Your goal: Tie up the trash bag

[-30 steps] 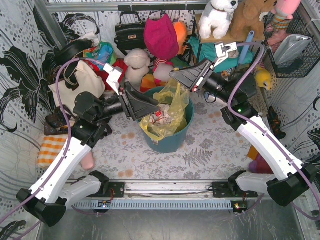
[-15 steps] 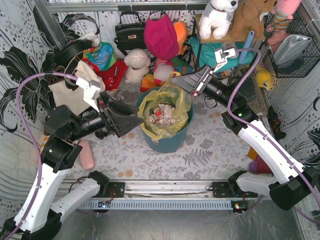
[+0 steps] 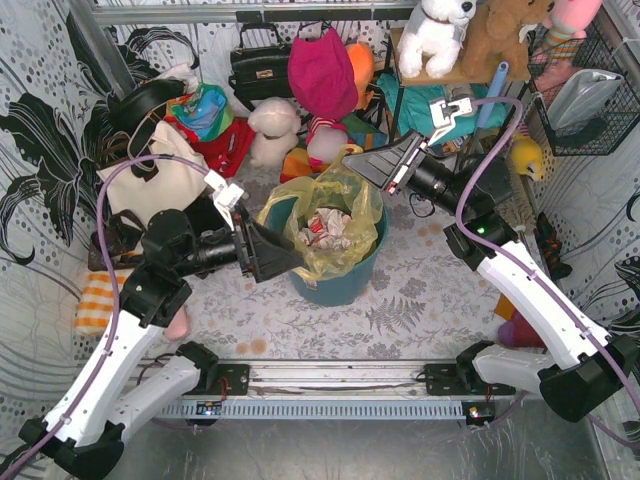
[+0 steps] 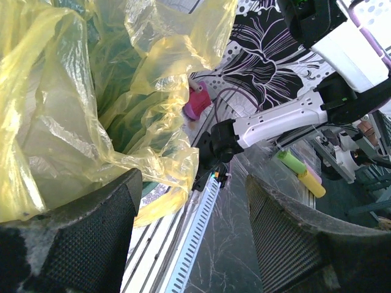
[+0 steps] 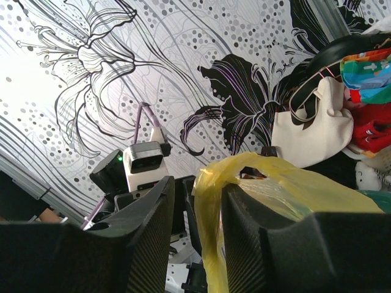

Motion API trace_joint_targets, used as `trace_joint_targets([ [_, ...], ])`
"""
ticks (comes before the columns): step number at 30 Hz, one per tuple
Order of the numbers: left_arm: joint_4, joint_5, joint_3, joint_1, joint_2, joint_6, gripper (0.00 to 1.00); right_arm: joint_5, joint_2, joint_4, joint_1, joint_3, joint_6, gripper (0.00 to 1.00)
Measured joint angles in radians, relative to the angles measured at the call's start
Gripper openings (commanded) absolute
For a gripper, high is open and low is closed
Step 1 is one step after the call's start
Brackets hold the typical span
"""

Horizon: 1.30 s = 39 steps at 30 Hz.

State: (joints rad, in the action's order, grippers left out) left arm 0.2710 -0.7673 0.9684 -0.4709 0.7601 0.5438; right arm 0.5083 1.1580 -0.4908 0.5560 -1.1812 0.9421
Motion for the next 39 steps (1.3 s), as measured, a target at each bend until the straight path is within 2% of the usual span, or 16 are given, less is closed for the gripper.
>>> trace_joint_targets([
  [6,0.058,0.034,0.081,0.000,-0.026,-0.043,0.77,0.000,-0.001,0.013,0.000,0.000,0.000,0.36],
  [14,0.176,0.364,0.119,0.000,-0.187,-0.075,0.79,-0.004,-0.005,0.013,0.000,0.011,0.000,0.37],
  [19,0.164,0.425,0.035,0.000,-0.241,-0.067,0.79,-0.004,-0.005,0.013,0.000,0.011,0.000,0.38],
  [25,0.041,0.314,-0.141,0.000,-0.219,-0.005,0.62,-0.004,-0.006,0.013,0.000,0.024,0.000,0.38],
  [31,-0.110,0.221,-0.194,0.000,-0.222,0.059,0.50,-0.003,-0.006,0.012,0.000,0.026,0.000,0.33],
  [33,-0.164,0.212,-0.193,0.000,-0.226,0.067,0.45,-0.003,-0.006,0.012,0.000,0.026,0.000,0.27],
  [35,-0.206,0.207,-0.185,0.000,-0.224,0.069,0.33,-0.003,-0.006,0.013,0.000,0.026,0.001,0.20],
  [38,-0.250,0.206,-0.178,0.000,-0.196,0.071,0.22,-0.003,-0.008,0.013,0.000,0.029,0.000,0.08],
  [39,-0.263,0.206,-0.178,0.000,-0.183,0.071,0.18,-0.003,-0.010,0.014,0.000,0.031,0.000,0.08],
])
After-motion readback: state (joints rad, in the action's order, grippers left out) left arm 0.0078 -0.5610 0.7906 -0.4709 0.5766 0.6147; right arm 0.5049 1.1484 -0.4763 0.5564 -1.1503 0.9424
